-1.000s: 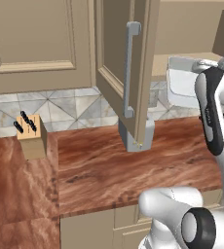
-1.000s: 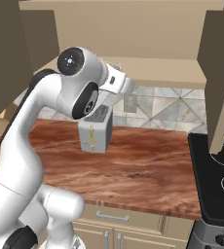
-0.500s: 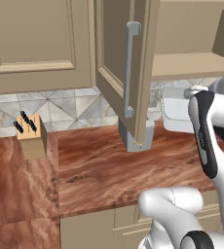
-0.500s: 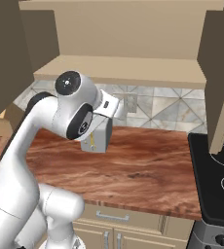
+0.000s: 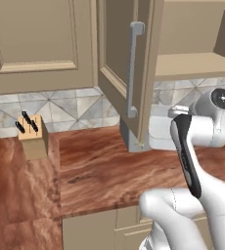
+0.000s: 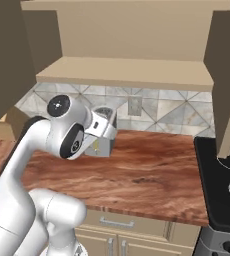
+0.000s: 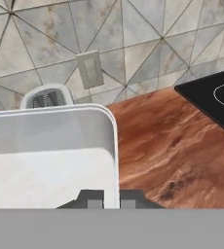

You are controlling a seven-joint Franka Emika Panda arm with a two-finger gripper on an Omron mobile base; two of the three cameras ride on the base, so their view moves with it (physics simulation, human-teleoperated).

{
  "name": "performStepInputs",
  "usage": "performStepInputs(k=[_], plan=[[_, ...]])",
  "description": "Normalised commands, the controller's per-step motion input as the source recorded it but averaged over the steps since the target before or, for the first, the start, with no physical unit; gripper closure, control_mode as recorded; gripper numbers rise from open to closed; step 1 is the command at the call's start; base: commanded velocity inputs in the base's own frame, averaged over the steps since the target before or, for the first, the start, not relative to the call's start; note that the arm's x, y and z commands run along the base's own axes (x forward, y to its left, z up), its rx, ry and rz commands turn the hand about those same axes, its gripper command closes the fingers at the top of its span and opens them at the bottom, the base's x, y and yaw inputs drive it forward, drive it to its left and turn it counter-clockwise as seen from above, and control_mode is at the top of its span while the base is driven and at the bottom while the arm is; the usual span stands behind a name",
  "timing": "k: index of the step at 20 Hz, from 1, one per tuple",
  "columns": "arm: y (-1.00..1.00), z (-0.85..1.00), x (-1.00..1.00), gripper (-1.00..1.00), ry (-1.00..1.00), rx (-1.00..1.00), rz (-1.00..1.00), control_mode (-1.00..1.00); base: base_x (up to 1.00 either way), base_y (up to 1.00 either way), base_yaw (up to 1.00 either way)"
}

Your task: Retrieve the tupperware and aluminum foil from the cabinet and place them on the dining counter near the plate with lime and squash to prepare for storing leftovers.

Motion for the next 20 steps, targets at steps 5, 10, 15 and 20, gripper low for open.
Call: performStepInputs(k=[5, 10, 15, 20], plan=[[0.0, 0.0, 0.0, 1.0, 0.0, 0.0, 0.0, 1.0, -0.92, -0.01, -0.22], [0.0, 0.0, 0.0, 1.0, 0.0, 0.0, 0.0, 1.0, -1.0, -0.16, -0.49], [0.0, 0.0, 0.0, 1.0, 0.0, 0.0, 0.0, 1.0, -0.48, -0.04, -0.71], [0.0, 0.0, 0.0, 1.0, 0.0, 0.0, 0.0, 1.0, 0.0, 0.0, -0.88]])
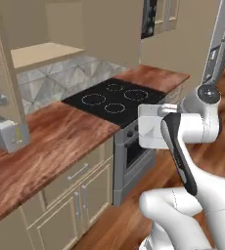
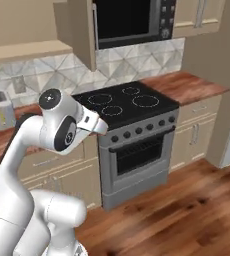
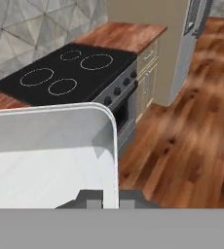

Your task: Retrieve the tupperware and aluminum foil from the cabinet and place them on the dining counter near the plate with lime and squash to prepare for storing leftovers.

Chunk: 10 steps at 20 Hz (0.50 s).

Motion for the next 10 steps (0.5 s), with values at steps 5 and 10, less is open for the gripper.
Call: performStepInputs(k=[5, 10], plan=[[0.0, 0.0, 0.0, 1.0, 0.0, 0.0, 0.0, 1.0, 0.0, 0.0, -0.91], [0.0, 0.0, 0.0, 1.0, 0.0, 0.0, 0.0, 1.0, 0.0, 0.0, -0.89]])
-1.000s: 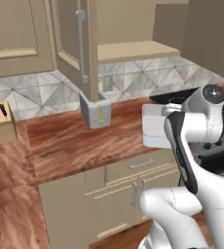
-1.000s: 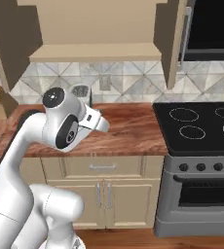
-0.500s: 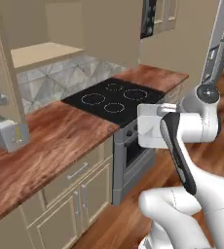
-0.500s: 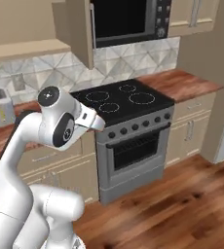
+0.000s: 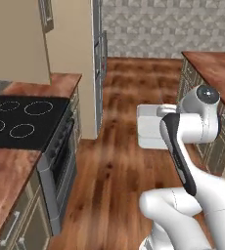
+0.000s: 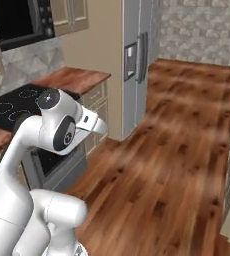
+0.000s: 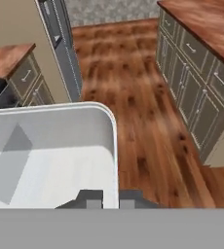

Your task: Retrieve the tupperware and aluminum foil from the cabinet and place them on the dining counter near the plate with lime and squash to prepare for storing leftovers.

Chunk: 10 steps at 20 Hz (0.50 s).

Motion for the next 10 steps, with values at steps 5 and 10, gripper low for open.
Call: performStepInputs(k=[5, 10], plan=[[0.0, 0.0, 0.0, 1.0, 0.0, 0.0, 0.0, 1.0, 0.0, 0.0, -0.83], [0.0, 0.0, 0.0, 1.0, 0.0, 0.0, 0.0, 1.0, 0.0, 0.0, -0.82]])
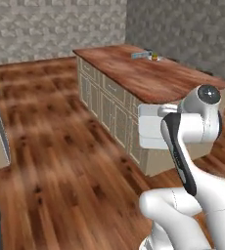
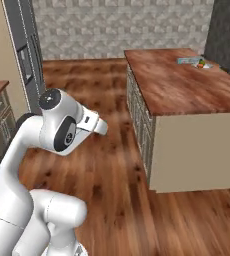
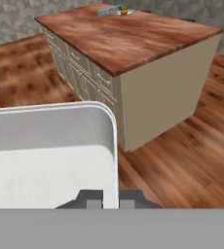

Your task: Retrieve the tupperware and aluminum foil from the cabinet and place them on the dining counter near the plate with lime and squash to prepare for storing leftovers.

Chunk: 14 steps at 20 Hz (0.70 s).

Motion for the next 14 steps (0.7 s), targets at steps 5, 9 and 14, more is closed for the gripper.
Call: performStepInputs(k=[5, 9, 14], plan=[[0.0, 0.0, 0.0, 1.0, 0.0, 0.0, 0.0, 1.0, 0.35, -0.02, -0.68], [0.0, 0.0, 0.0, 1.0, 0.0, 0.0, 0.0, 1.0, 0.72, -0.03, -0.55], [0.0, 0.0, 0.0, 1.0, 0.0, 0.0, 0.0, 1.0, 0.94, -0.01, -0.48]])
